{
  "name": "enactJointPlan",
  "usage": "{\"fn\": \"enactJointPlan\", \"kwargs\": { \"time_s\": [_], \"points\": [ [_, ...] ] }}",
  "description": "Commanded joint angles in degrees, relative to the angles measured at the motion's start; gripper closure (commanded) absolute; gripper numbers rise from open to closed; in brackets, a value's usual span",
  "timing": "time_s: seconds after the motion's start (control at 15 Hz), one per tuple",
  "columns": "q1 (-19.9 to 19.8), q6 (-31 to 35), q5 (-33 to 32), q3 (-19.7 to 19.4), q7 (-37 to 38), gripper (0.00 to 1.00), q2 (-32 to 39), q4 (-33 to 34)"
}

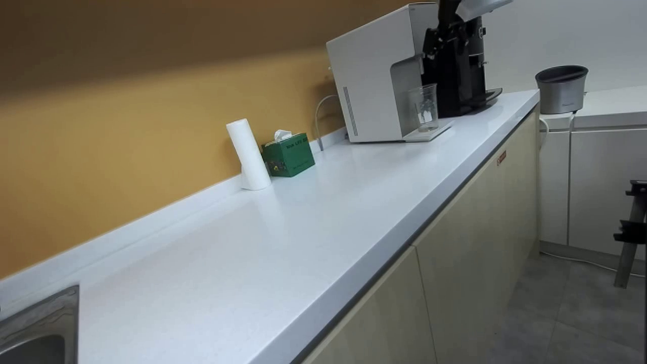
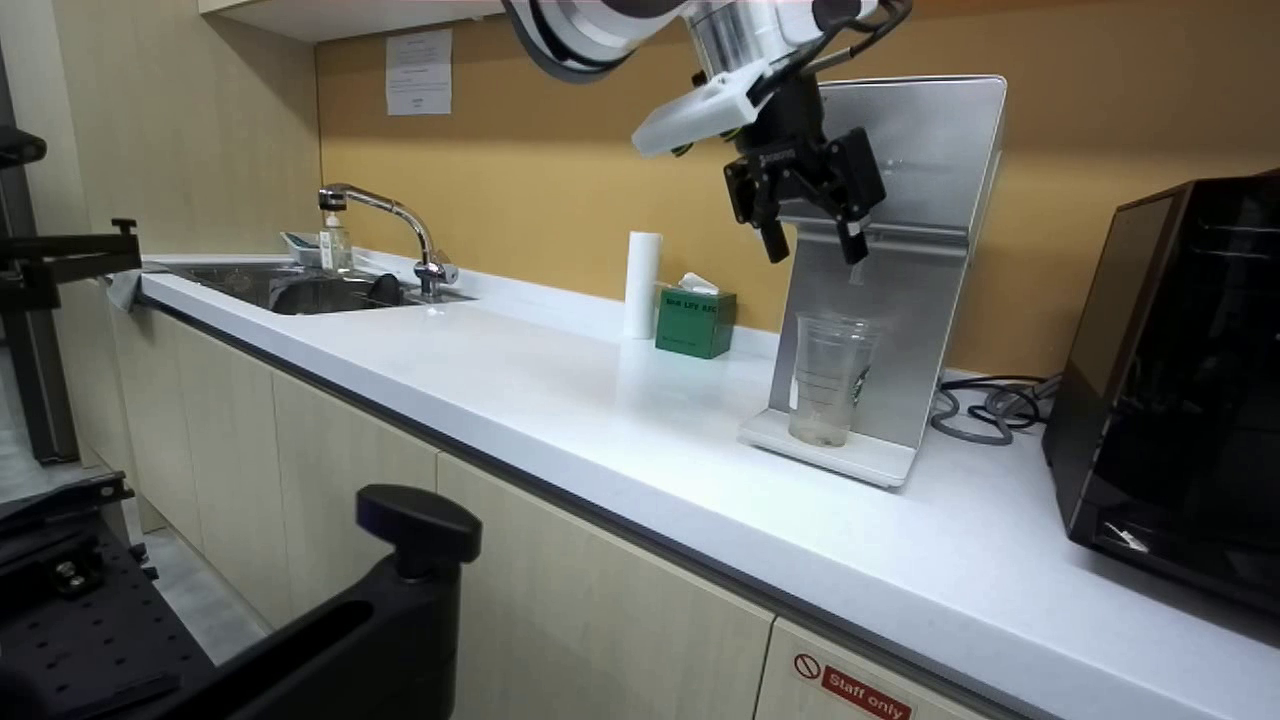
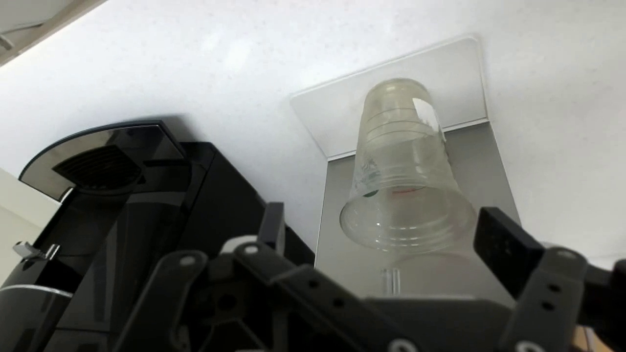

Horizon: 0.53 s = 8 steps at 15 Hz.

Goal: Remove the cup from the dispenser

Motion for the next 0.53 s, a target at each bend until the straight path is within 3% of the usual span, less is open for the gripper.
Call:
{"fn": "enactJointPlan", "kwargs": {
  "time_s": [0.0, 0.47],
  "points": [
    [0.46, 5.51, 4.02, -0.43, -0.24, 0.00, 2.29, 0.19],
    [-0.91, 13.25, 7.41, 0.31, -1.32, 0.00, 6.49, 0.79]
  ]
}}
